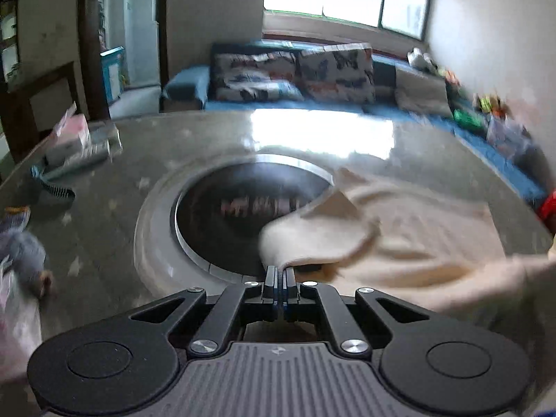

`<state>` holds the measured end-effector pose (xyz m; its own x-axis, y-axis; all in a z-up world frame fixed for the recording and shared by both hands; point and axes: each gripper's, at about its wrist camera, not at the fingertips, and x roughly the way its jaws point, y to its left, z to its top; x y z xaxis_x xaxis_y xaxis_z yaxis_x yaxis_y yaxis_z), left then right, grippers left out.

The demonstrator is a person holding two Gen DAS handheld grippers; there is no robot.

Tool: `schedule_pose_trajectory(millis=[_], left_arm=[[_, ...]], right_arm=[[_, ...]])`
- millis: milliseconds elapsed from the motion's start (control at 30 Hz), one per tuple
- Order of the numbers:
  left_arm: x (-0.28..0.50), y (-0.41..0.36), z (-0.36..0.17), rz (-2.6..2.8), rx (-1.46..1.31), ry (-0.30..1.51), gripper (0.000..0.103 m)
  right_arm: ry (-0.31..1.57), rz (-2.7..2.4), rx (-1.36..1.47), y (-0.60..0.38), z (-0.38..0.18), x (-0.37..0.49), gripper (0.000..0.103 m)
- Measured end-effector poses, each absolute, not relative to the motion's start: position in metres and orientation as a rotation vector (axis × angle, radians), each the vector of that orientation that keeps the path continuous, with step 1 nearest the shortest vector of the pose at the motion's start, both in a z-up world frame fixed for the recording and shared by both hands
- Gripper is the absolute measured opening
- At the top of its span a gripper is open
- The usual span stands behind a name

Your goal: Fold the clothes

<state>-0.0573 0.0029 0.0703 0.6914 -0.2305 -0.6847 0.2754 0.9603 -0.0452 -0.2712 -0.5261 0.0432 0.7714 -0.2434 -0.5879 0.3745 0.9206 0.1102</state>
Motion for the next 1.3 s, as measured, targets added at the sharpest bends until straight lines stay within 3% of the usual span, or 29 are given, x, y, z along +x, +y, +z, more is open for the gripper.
schedule_pose_trajectory(millis=[133, 200, 300, 633, 800, 1100, 1233, 1267, 1300], left_arm=[[-0.069, 0.006, 0.070, -0.230, 0.090, 0.747, 0.019], [-0.078, 0.007, 0.074, -0.230, 0.097, 0.719, 0.036], [-0.089, -0.001, 0.081, -0.279, 0.123, 0.678, 0.043], [-0.056, -0.061, 0.076, -0.465, 0.128, 0.707, 0.043], [-0.024, -0.090, 0.065, -0.513, 0.136, 0.746, 0.043], [0.026, -0.131, 0.043, -0.570, 0.195, 0.805, 0.043], [0.047, -0.142, 0.033, -0.559, 0.213, 0.827, 0.043], [0.052, -0.144, 0.030, -0.556, 0.217, 0.831, 0.043], [0.056, -0.146, 0.028, -0.552, 0.222, 0.835, 0.043]], right_arm=[[0.642, -0.345, 0.201, -0.523, 0.034, -0.274, 0.003], [0.640, -0.322, 0.191, -0.519, 0.037, -0.275, 0.006], [0.637, -0.279, 0.169, -0.511, 0.042, -0.273, 0.007], [0.708, -0.076, 0.157, -0.480, 0.037, -0.210, 0.008], [0.763, -0.014, 0.165, -0.470, 0.025, -0.165, 0.017], [0.871, 0.001, 0.146, -0.466, -0.005, -0.092, 0.019], [0.900, 0.003, 0.140, -0.468, -0.009, -0.075, 0.017], [0.902, 0.003, 0.132, -0.467, -0.008, -0.071, 0.007], [0.903, 0.000, 0.123, -0.466, -0.007, -0.068, 0.004]])
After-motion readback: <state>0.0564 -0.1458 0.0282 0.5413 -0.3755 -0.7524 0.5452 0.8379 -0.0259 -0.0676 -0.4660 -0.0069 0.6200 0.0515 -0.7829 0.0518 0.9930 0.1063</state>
